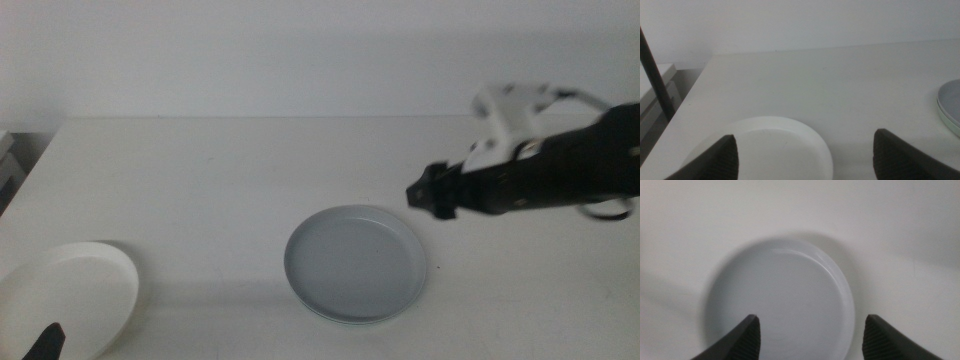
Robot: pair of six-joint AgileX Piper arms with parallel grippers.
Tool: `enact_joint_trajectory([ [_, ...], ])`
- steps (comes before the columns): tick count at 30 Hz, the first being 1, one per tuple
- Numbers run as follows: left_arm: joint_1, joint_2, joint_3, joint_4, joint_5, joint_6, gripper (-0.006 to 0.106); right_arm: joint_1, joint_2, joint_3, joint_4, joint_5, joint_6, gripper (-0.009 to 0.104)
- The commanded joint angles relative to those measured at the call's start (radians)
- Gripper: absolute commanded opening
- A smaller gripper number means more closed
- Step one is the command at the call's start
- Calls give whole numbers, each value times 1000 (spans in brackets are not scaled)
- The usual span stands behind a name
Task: Stack the three bowls on top of each other.
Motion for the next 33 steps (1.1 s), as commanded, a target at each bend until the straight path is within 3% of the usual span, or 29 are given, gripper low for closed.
enact_joint_trajectory([
  [1, 0, -15, 5, -4, -80, -6, 86, 2, -157, -24, -10, 36, -40, 55],
  [5, 0, -15, 5, -4, -80, -6, 86, 2, -349, -29, -14, 159, -50, 55],
  [15, 0, -15, 5, -4, -80, -6, 86, 2, -737, -29, -105, 354, -52, 55],
  [23, 0, -15, 5, -4, -80, -5, 86, 2, -902, -29, -309, 390, 118, 55],
  [33, 0, -15, 5, -4, -80, -5, 86, 2, -909, -29, -305, 337, 109, 55],
])
